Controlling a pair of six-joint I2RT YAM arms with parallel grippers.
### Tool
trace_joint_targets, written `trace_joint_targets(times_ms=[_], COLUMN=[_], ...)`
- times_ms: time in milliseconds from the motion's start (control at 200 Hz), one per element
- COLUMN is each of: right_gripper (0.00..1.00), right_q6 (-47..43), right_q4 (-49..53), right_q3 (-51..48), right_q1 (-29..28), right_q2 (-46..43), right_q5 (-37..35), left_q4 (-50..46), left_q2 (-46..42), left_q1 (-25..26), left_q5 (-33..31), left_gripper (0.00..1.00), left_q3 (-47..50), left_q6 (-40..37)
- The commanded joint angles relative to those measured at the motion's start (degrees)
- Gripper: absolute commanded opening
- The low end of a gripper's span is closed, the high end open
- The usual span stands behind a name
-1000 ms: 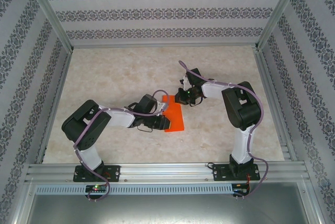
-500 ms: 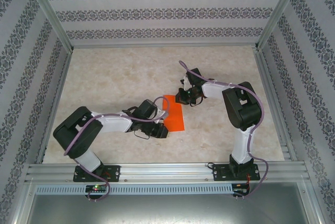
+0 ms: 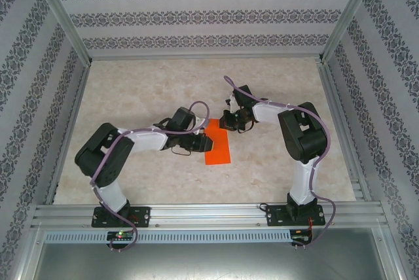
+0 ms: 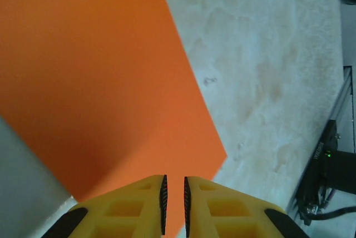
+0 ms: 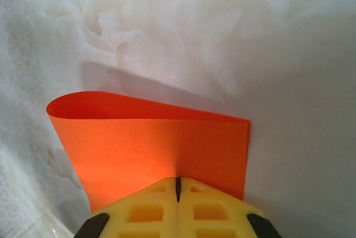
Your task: Fold a paper plane with a square sheet of paper (fold left side to right side)
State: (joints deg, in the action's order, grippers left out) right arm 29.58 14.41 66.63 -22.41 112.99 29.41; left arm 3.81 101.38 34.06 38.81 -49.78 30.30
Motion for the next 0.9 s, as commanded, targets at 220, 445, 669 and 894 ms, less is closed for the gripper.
trace_joint_targets(times_ms=[220,445,669,894], right_gripper=[0.00,0.00,0.04,0.07], right_q6=[-1.4,-1.6,-2.9,-4.2], right_q4=[2.8,2.6,4.5,7.4], right_q3=[-1.2,0.2,3.4,-5.7], right_q1=[-1.0,-1.0,-0.2,0.1], right_q2=[-0.7,-1.7,-6.3,-17.5], right_q5=[-2.8,-1.7,-1.4,-1.1], left_q4=[3.7,2.9,4.2,4.3], left_q2=[7.7,8.6,8.9,7.9], left_q1=[0.3,1.3,1.8,2.0], left_q5=[0.9,-1.6,-2.7,-3.8], left_gripper=[0.19,0.18,0.18,0.18], left_q3=[-5.0,-3.2,-0.9,-0.3], left_q6=[0.5,0.4,1.3,1.7])
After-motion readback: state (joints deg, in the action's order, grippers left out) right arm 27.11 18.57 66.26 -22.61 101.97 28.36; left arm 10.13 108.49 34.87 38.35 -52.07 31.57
